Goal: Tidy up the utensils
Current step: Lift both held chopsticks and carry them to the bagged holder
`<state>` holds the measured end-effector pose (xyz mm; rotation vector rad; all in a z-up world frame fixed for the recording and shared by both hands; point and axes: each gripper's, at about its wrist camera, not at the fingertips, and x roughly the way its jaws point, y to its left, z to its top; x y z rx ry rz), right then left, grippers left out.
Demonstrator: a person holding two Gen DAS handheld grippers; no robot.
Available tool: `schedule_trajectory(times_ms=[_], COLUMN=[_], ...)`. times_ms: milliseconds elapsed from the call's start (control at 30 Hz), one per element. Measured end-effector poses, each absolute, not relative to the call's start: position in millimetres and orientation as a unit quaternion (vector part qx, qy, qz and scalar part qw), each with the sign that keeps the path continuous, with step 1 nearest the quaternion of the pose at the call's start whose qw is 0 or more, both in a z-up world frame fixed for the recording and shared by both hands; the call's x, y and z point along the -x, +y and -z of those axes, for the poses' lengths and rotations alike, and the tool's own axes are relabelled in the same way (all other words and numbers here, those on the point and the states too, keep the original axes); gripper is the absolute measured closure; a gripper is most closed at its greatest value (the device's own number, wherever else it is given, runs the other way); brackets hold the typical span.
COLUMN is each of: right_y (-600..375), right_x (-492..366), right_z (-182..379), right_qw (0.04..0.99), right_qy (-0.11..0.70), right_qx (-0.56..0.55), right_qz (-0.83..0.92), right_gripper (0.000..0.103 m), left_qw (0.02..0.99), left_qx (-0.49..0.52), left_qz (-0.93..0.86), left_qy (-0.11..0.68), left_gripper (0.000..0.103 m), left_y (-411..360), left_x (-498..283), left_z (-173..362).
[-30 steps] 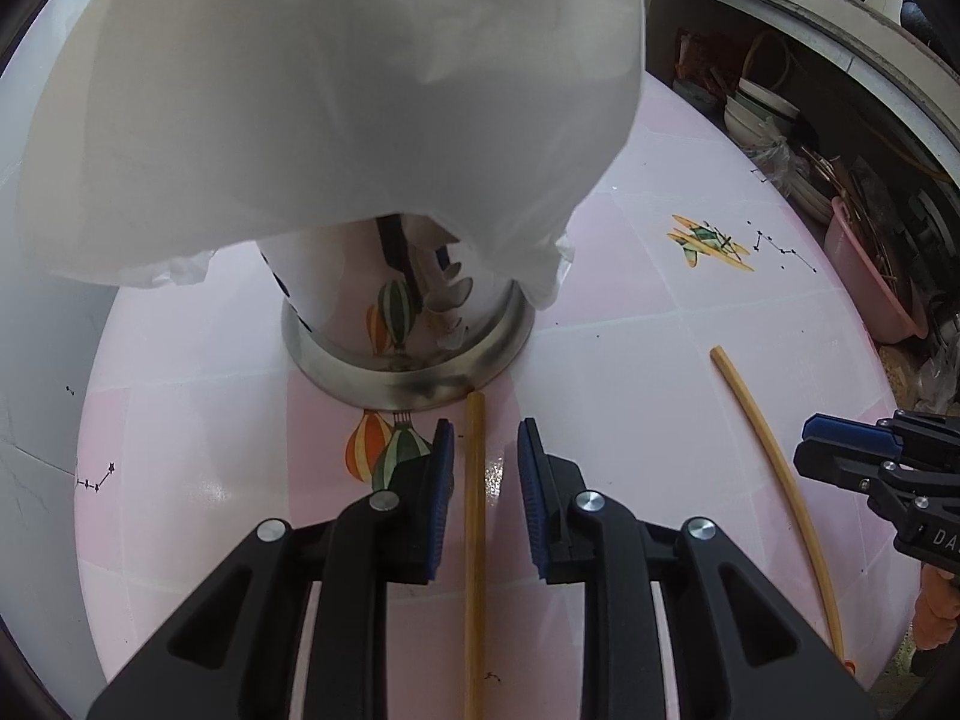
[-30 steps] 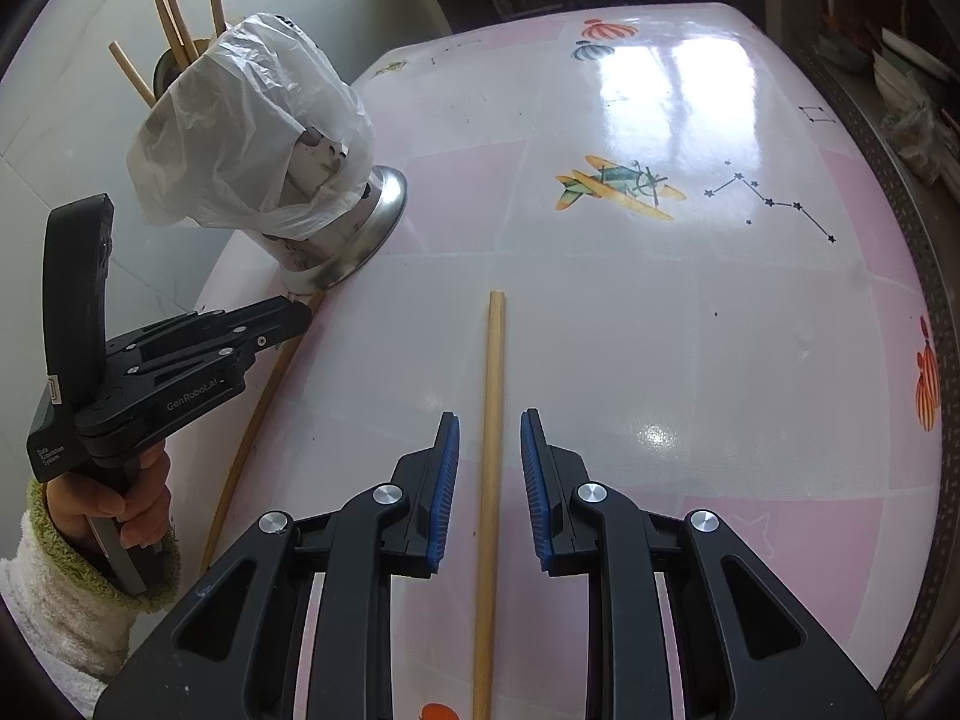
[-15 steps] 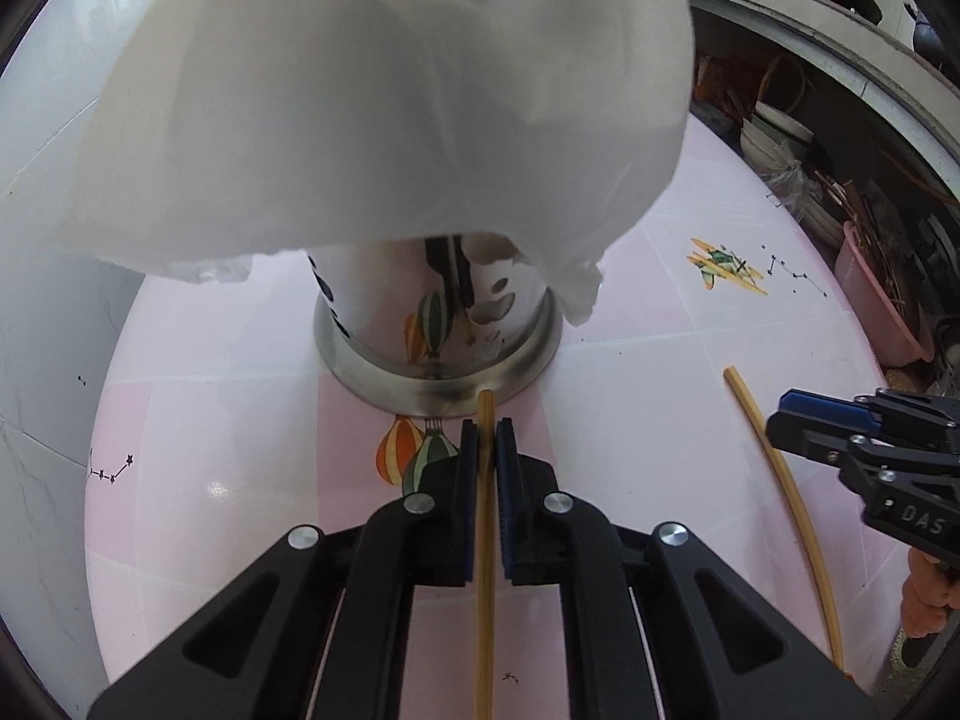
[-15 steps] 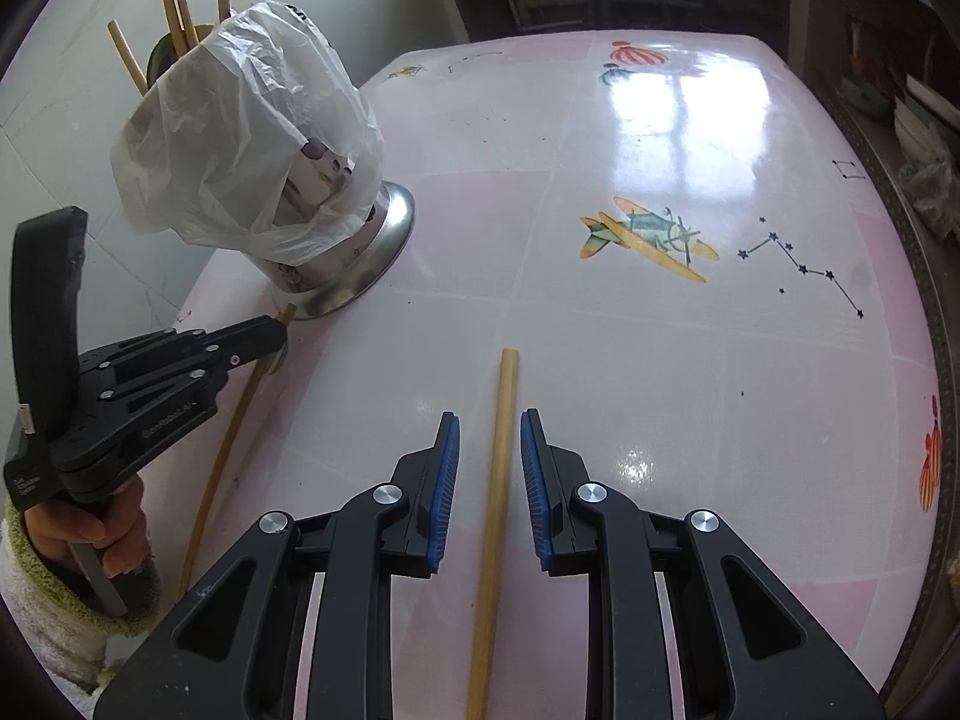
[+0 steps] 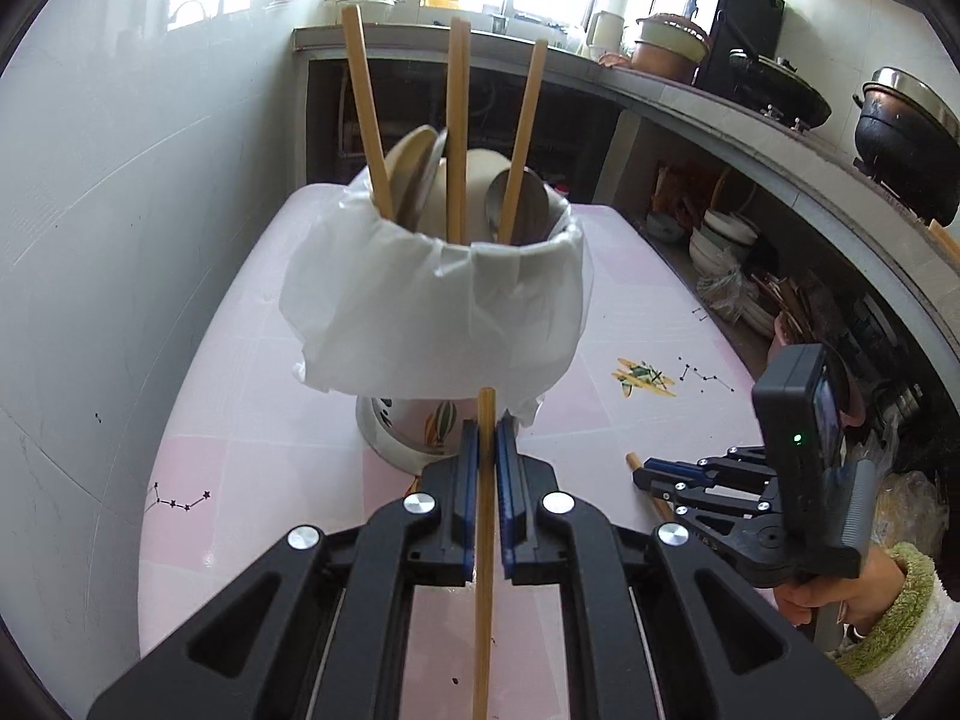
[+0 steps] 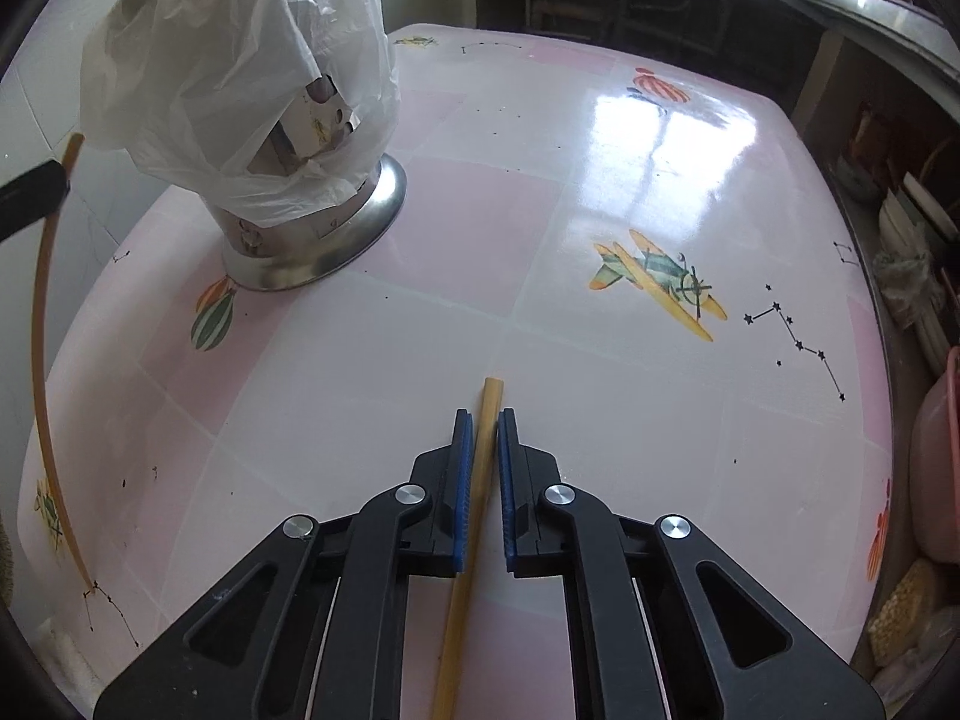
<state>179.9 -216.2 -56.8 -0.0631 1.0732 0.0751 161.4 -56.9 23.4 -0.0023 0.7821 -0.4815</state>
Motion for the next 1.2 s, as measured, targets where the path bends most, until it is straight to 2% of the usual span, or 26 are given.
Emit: schedule_trajectory(times_ms=[300, 567, 800, 967, 1200], right_y=[-232.7, -253.8, -265.9, -266.1, -266.5], right_x=[-157.0, -120.3, -108.2, -107.1, -111.9], right_z=[12.0, -74.0, -133.3, -154.5, -154.3], right_qw=[0.883, 0.923, 0.949, 0.956, 0.954], right_qy=[0.467, 0.367, 0.286, 0.257, 0.262], right_qx=[-0.034, -0.096, -0.114, -0.115, -0.116], right_qz=[-0.044, -0.06, -0.068, -0.077, -0.085], right_gripper=[0.099, 0.099, 0.099, 0.099, 0.099], left_qw=[0.912, 0.927, 0.939, 0.943, 0.952], left_qx=[0.012, 0.021, 0.056, 0.089, 0.098], left_qz=[0.232, 0.237, 0.245, 0.261, 0.266], left_qy=[0.338, 0.291, 0.234, 0.186, 0.115], left_gripper=[0.098, 0.098, 0.098, 0.098, 0.098], left_y=[-43.3, -32.5, -16.6, -5.3, -9.8], left_x=[-143.9, -126.8, -126.0, -129.4, -142.6], left_z=[-51.6, -83.0, -135.0, -183.3, -237.3])
